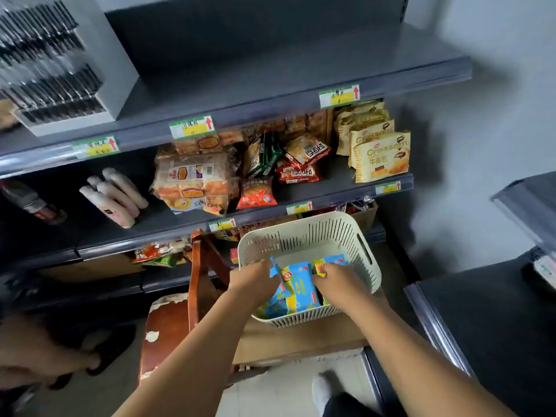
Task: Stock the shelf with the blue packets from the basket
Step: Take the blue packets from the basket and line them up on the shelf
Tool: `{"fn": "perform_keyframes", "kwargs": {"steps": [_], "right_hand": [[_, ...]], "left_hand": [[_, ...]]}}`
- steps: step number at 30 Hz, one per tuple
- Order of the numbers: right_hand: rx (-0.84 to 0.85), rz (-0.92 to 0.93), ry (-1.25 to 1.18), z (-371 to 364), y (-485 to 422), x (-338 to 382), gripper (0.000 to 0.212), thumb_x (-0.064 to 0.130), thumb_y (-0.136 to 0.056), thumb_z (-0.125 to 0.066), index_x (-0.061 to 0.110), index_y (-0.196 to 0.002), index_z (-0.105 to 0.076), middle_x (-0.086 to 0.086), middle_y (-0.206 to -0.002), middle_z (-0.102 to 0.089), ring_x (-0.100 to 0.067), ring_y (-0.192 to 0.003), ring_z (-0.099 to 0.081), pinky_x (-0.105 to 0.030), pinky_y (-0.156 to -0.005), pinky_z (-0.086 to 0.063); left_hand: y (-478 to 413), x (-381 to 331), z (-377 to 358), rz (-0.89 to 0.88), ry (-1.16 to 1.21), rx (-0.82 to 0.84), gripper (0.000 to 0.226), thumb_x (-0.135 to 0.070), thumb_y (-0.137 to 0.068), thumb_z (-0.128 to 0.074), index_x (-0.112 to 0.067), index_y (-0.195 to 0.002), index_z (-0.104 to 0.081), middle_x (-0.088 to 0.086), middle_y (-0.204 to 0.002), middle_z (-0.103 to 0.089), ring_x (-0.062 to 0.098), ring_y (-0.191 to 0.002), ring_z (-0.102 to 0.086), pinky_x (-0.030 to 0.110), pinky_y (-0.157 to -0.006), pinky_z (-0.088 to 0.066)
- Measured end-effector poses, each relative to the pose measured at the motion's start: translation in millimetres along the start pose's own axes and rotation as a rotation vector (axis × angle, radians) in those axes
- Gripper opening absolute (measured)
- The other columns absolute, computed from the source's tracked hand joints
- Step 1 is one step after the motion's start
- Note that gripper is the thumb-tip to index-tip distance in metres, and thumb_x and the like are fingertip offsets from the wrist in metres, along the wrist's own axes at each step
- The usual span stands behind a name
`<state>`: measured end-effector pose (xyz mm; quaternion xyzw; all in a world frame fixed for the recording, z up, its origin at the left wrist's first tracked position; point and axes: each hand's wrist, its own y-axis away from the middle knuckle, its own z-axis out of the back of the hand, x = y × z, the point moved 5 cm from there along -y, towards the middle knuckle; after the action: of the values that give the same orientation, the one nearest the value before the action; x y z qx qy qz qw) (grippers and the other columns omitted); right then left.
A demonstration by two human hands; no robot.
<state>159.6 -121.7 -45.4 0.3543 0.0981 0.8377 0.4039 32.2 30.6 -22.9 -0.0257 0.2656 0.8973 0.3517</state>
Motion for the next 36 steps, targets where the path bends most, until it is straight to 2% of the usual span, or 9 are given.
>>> {"fn": "perform_keyframes", "kwargs": {"steps": [7,10,12,14,20,23,29,32,36], "right_hand": [[0.075,-0.112,-0.069,-42,-65,-23,0.013,0.032,-0.093,-0.052,0.025,-0.1,-0.043,0.0,-0.085,-0.056,-0.028,-0.084,-0.058,-0.036,-0.068,-0.043],[0.115,-0.123,0.013,-56,-77,-28,0.027,0.03,-0.095,-0.055,0.016,-0.118,-0.054,-0.007,-0.101,-0.065,-0.031,-0.096,-0.064,-0.033,-0.067,-0.039],[0.12,-0.112,0.07,-63,-81,-25,0.027,0.025,-0.097,-0.054,0.007,-0.115,-0.063,-0.013,-0.111,-0.069,-0.033,-0.106,-0.066,-0.03,-0.07,-0.038],[0.084,-0.121,0.091,-69,-82,-22,0.021,0.016,-0.096,-0.052,0.005,-0.108,-0.065,-0.014,-0.11,-0.069,-0.034,-0.107,-0.066,-0.031,-0.071,-0.041],[0.019,-0.102,-0.032,-85,-71,-1,0.03,0.001,-0.084,-0.053,0.011,-0.112,-0.052,-0.006,-0.095,-0.056,-0.033,-0.1,-0.064,-0.036,-0.068,-0.042],[0.027,-0.093,-0.16,-85,-63,-2,0.038,-0.001,-0.086,-0.049,0.014,-0.121,-0.048,-0.005,-0.093,-0.057,-0.032,-0.093,-0.062,-0.036,-0.068,-0.041],[-0.385,-0.183,-0.52,0,-25,-6,0.014,0.019,-0.096,-0.063,0.023,-0.109,-0.061,0.005,-0.097,-0.064,-0.022,-0.085,-0.063,-0.029,-0.065,-0.047],[-0.522,-0.11,-0.801,39,0,4,0.015,0.018,-0.094,-0.066,0.032,-0.099,-0.068,0.008,-0.099,-0.07,-0.014,-0.087,-0.067,-0.03,-0.077,-0.053],[-0.704,0.004,-1.176,80,56,15,0.025,0.008,-0.093,-0.07,0.031,-0.097,-0.076,0.012,-0.084,-0.071,0.001,-0.068,-0.065,-0.016,-0.062,-0.05]], "left_hand": [[-77,7,-52,0.062,-0.04,0.078,0.054,-0.033,-0.098,-0.059,-0.011,-0.146,-0.044,0.017,-0.144,-0.051,0.039,-0.132,-0.049,0.042,-0.106,-0.041],[-107,25,-64,0.094,-0.119,0.112,0.088,-0.031,-0.085,-0.079,-0.011,-0.155,-0.029,0.016,-0.145,-0.05,0.039,-0.133,-0.05,0.043,-0.106,-0.041],[-121,33,-66,0.086,-0.114,0.186,0.115,-0.035,-0.073,-0.09,-0.012,-0.159,-0.017,0.018,-0.134,-0.06,0.038,-0.121,-0.06,0.043,-0.098,-0.047],[-133,39,-66,0.025,-0.137,0.215,0.12,-0.038,-0.063,-0.096,-0.017,-0.157,-0.025,0.013,-0.126,-0.066,0.035,-0.114,-0.063,0.041,-0.095,-0.051],[-129,43,-52,-0.062,-0.251,0.184,0.08,-0.04,-0.071,-0.091,-0.012,-0.136,-0.055,0.009,-0.128,-0.064,0.03,-0.12,-0.059,0.033,-0.092,-0.046],[-119,52,-43,-0.092,-0.142,0.193,0.062,-0.033,-0.076,-0.088,-0.013,-0.128,-0.061,0.006,-0.115,-0.064,0.026,-0.105,-0.06,0.031,-0.082,-0.046],[-90,56,23,-0.193,0.292,0.119,0.022,-0.013,-0.081,-0.084,-0.012,-0.094,-0.066,0.003,-0.086,-0.064,0.016,-0.077,-0.056,0.027,-0.067,-0.046],[-75,46,64,-0.236,0.489,0.073,0.018,-0.007,-0.085,-0.081,-0.01,-0.098,-0.068,0.003,-0.088,-0.067,0.016,-0.079,-0.059,0.031,-0.073,-0.047],[-49,11,96,-0.342,0.708,0.036,0.018,-0.01,-0.077,-0.086,-0.018,-0.084,-0.072,-0.004,-0.074,-0.073,0.02,-0.076,-0.065,0.029,-0.069,-0.052]]}}
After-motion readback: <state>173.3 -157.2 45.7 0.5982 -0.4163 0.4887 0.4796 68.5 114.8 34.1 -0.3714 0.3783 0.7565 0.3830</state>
